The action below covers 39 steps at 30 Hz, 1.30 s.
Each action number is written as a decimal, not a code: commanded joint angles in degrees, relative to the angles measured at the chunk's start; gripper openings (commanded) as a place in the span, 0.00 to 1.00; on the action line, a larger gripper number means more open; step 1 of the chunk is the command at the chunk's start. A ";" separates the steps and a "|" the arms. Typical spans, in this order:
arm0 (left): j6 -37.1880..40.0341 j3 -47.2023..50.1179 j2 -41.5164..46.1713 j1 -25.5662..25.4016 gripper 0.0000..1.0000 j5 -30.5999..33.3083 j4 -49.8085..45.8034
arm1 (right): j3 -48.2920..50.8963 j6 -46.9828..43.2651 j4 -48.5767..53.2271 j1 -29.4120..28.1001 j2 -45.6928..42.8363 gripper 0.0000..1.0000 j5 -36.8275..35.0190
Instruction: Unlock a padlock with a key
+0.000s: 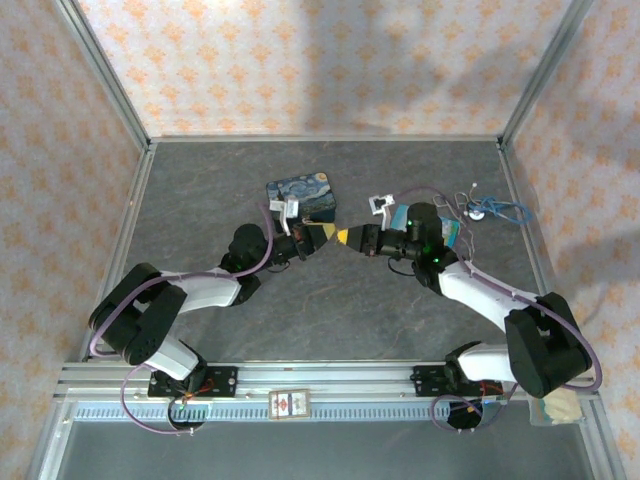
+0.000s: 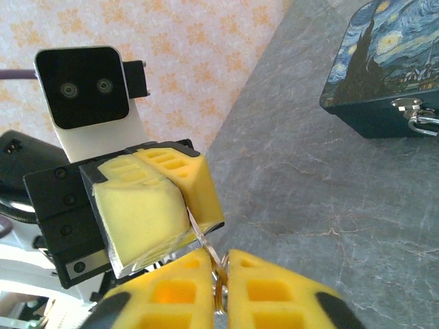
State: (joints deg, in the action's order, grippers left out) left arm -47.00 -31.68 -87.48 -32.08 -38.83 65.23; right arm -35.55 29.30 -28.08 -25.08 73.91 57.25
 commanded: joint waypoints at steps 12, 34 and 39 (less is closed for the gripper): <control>-4.08 2.68 4.35 2.95 0.95 7.18 4.80 | -0.62 -4.31 1.48 -0.76 -0.89 0.00 -4.02; -14.07 4.51 -2.20 2.07 0.87 10.54 13.85 | -0.34 -11.33 5.61 -7.62 -5.97 0.00 -29.61; -18.40 3.86 -5.19 0.62 0.85 10.67 18.80 | -0.66 -12.37 5.36 -7.62 -5.97 0.00 -29.53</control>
State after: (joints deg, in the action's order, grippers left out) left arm -62.22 -26.92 -91.53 -30.81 -28.51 77.69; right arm -36.42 18.33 -20.16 -32.38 68.88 29.19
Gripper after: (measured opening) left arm 0.854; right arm 0.045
